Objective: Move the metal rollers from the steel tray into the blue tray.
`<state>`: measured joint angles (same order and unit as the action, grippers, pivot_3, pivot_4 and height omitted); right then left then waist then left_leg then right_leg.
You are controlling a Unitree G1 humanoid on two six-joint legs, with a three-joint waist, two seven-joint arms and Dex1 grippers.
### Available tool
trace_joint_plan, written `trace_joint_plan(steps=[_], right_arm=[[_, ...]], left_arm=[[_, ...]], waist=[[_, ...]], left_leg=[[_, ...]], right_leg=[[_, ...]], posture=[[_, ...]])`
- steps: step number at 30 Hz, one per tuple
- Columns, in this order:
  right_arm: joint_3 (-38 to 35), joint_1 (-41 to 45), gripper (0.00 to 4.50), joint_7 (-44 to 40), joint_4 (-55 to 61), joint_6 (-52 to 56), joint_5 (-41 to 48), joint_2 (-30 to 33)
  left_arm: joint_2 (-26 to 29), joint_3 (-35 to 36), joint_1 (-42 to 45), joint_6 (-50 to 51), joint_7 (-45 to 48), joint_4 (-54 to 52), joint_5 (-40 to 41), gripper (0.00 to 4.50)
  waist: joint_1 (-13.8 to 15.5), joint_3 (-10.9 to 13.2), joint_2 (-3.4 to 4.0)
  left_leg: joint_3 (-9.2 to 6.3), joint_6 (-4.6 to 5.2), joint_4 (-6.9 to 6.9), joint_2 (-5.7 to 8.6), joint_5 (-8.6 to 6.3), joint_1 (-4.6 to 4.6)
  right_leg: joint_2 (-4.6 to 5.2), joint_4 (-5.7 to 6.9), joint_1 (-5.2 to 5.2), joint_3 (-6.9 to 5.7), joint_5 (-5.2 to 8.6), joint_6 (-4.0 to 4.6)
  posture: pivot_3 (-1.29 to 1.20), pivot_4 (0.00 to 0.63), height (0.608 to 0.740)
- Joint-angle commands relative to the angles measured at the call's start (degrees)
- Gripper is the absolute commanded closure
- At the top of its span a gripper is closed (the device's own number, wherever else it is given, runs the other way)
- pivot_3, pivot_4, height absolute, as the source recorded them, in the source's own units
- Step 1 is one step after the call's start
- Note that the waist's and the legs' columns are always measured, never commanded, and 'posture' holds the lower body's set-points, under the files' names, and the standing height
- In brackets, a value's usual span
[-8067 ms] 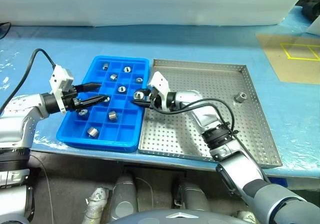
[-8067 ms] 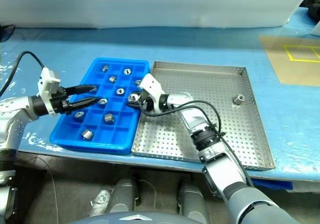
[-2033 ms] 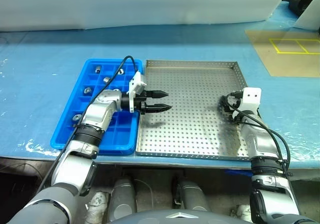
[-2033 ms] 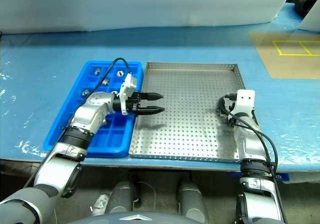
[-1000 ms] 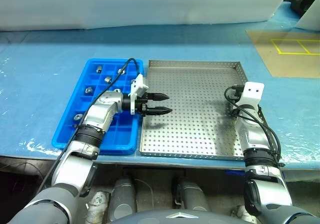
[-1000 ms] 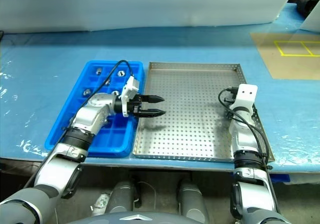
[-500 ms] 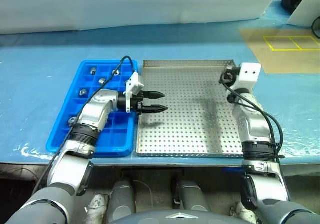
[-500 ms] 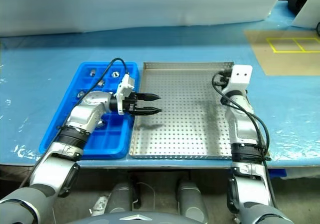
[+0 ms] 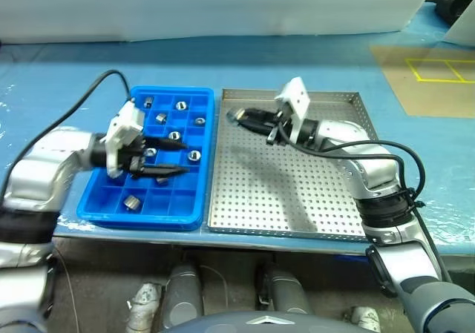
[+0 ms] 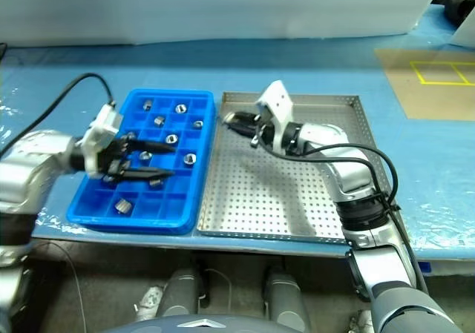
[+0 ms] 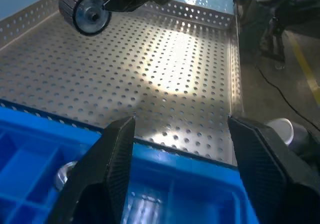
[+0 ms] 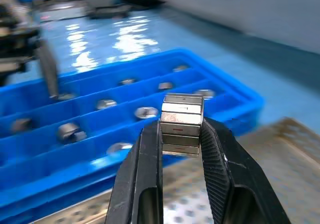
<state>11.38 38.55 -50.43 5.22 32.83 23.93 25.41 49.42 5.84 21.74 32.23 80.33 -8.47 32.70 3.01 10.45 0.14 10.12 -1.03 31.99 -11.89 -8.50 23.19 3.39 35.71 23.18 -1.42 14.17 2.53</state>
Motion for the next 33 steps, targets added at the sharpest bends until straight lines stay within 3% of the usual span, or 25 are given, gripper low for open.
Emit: trace_joint_plan(steps=[1, 6, 11, 21, 25, 29, 33], right_arm=[[3.04, 2.65, 3.83, -7.27, -0.29, -1.62, 0.69, -0.15], [9.56, 3.76, 3.83, -17.1, -3.02, -2.56, 0.21, -2.25], [11.74, 4.59, 3.83, -21.47, -6.97, -1.91, 0.08, -4.73], [13.85, 5.47, 3.83, -22.91, -16.86, -8.01, -6.86, -8.84], [13.13, 4.07, 2.56, -25.34, -15.28, -5.31, -5.43, -7.61], [11.6, 3.53, 1.19, -21.64, -14.54, -3.61, -6.12, -8.43], [10.2, 3.87, 1.19, -19.12, -14.25, -5.07, -7.2, -8.48]], left_arm=[[2.66, 5.18, -5.29, 3.35, -1.75, -8.37, 4.58, 1.39], [4.27, 15.23, -19.66, 8.09, -6.8, -19.28, 8.98, 1.39], [4.42, 20.69, -25.98, 9.37, -10.19, -22.29, 10.89, 1.39], [4.07, 20.97, -29.14, 8.52, -13.69, -24.09, 12.13, 1.39], [4.25, 19.36, -27.74, 8.11, -14.11, -23.25, 12.3, 1.39], [4.81, 17.38, -25.09, 7.72, -13.77, -21.25, 11.89, 1.39], [4.5, 13.91, -20.88, 6.82, -13.81, -18.91, 10.98, 1.39]], waist=[[0.79, 0.0, 0.0], [2.64, 0.0, -0.03], [4.98, 0.0, -0.03], [6.66, -0.01, -0.04], [7.03, -0.01, -0.04], [6.96, -0.02, -0.04], [6.96, -0.03, -0.04]], left_leg=[[0.0, -0.02, -0.01, 0.0, 0.01, 0.0], [-0.08, -0.07, -0.02, -0.03, 0.05, -0.01], [-0.11, -0.12, -0.03, -0.05, 0.08, 0.01], [-0.18, -0.16, -0.03, -0.21, 0.09, 0.03], [-0.17, -0.16, -0.02, -0.21, 0.1, 0.03], [-0.17, -0.23, -0.02, -0.21, 0.14, 0.01], [-0.15, -0.48, -0.02, -0.18, 0.29, -0.01]], right_leg=[[-0.01, 0.0, 0.02, -0.01, 0.01, 0.01], [0.0, 0.04, 0.04, -0.03, 0.01, 0.03], [0.01, 0.06, 0.03, -0.07, 0.03, 0.04], [0.0, 0.07, 0.06, -0.05, 0.03, 0.04], [0.0, 0.06, 0.06, -0.04, 0.02, 0.04], [-0.05, 0.09, 0.07, -0.04, 0.02, 0.04], [-0.08, 0.2, 0.12, -0.02, 0.02, 0.04]], posture=[[0.11, 0.15, 0.74], [0.25, 0.15, 0.74], [0.31, 0.15, 0.74], [0.32, 0.15, 0.74], [0.29, 0.15, 0.74], [0.26, 0.15, 0.74], [0.22, 0.15, 0.74]])
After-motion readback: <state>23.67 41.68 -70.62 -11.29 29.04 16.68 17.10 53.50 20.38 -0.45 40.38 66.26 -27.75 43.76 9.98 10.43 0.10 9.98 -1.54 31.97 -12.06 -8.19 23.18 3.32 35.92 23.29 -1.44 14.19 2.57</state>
